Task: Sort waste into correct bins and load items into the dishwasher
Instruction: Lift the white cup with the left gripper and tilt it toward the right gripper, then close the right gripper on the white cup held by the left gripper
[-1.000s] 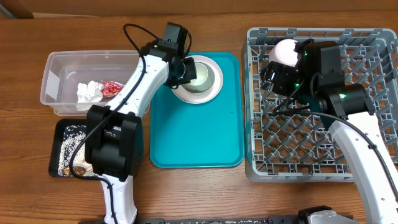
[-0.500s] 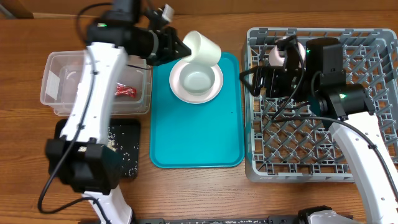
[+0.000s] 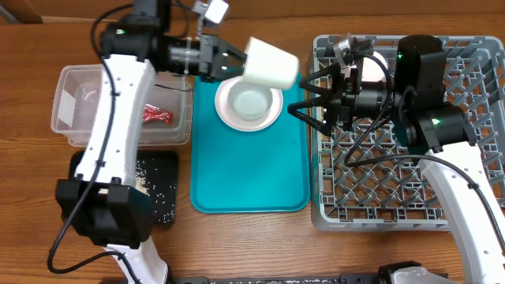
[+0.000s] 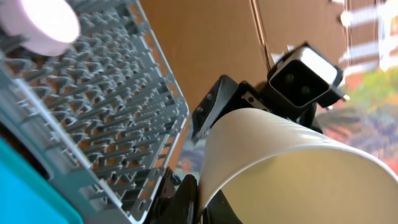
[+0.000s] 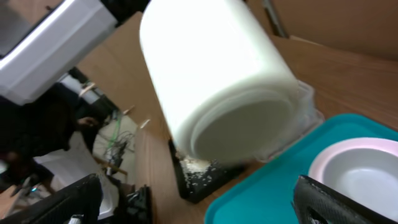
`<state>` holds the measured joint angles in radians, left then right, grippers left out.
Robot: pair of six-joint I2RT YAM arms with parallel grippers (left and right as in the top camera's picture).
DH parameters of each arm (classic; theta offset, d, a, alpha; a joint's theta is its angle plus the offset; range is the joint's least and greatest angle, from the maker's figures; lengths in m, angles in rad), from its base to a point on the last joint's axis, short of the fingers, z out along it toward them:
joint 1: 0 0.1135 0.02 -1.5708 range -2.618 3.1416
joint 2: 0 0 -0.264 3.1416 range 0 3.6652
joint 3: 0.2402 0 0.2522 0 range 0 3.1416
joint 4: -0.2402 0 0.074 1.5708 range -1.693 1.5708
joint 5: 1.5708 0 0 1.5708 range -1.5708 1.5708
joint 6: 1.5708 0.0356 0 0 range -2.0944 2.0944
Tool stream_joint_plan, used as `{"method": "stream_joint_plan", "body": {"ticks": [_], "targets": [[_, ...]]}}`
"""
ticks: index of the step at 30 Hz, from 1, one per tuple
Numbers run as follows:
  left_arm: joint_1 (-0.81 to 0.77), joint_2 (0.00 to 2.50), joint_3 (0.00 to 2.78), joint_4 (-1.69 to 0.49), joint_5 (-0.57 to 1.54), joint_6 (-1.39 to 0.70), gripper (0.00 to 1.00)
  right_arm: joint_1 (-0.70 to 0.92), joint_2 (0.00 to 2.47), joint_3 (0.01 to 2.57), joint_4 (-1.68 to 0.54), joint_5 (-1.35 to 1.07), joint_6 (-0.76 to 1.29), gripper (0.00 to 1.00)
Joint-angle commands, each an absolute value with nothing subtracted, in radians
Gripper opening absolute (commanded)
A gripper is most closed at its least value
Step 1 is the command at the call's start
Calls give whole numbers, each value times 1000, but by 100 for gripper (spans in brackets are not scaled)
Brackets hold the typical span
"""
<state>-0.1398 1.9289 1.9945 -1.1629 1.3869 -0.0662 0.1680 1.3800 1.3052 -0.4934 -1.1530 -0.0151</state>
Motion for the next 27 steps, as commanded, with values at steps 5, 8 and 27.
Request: {"method": "stream_joint_plan", "body": {"ticks": [5, 8, 27], "targets": [[-192, 1924, 2005, -1147, 1427, -30, 4, 163, 1365, 1319, -458, -1265, -31, 100], [-199, 1924, 2005, -1147, 1418, -30, 4, 163, 1365, 1319, -403, -1309, -30, 100], [-211, 1924, 2005, -1148, 1415, -29, 4, 163, 1371, 1319, -302, -1224, -31, 95]]}}
